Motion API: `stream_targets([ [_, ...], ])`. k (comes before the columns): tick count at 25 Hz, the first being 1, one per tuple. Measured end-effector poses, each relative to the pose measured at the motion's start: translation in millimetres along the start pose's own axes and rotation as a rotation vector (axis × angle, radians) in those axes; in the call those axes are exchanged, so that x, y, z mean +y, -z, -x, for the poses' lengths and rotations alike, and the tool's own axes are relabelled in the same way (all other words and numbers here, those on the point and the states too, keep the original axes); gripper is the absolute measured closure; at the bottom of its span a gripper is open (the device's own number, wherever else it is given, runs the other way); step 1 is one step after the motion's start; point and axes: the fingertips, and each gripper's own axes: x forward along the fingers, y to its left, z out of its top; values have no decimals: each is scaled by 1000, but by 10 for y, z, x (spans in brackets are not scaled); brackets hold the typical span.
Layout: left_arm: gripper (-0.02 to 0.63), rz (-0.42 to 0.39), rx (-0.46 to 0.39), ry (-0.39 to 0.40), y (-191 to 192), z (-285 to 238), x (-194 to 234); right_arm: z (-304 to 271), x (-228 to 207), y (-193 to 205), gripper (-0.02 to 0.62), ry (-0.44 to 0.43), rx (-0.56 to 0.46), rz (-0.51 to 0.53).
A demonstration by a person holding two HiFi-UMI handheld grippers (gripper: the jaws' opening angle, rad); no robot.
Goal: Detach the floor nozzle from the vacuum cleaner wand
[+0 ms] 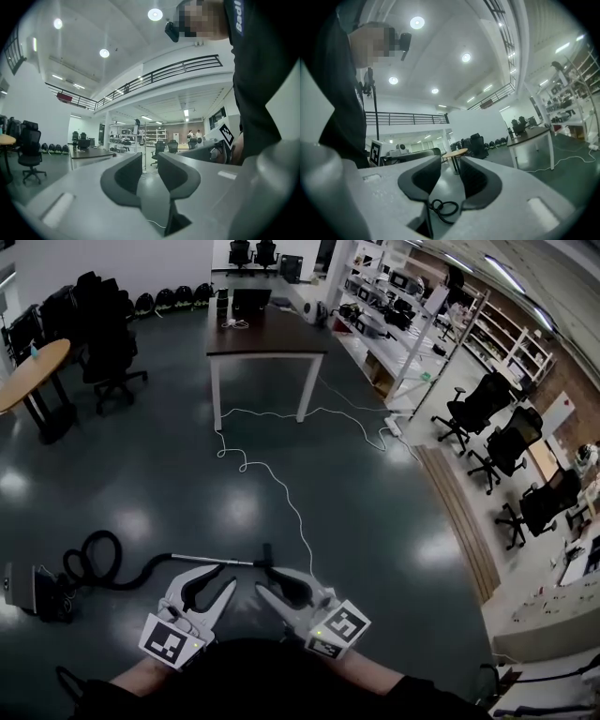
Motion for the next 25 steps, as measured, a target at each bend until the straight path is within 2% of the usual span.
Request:
stream_targets([
  [6, 577, -11, -38, 50, -68, 27, -160, 108, 78, 40, 519, 22, -3, 62],
  [10, 604, -2, -47, 84, -53, 65, -243, 108, 172, 73, 592, 17, -8, 111],
  [13, 604, 8, -44, 107, -9, 73, -291, 67, 250, 32, 595, -7, -41, 135],
  [17, 604, 15, -28, 111, 59, 76, -322, 105, 203, 177, 595, 13, -3, 145],
  [25, 604, -9, -20, 110, 35, 113, -322, 141, 209, 209, 595, 36, 17, 150],
])
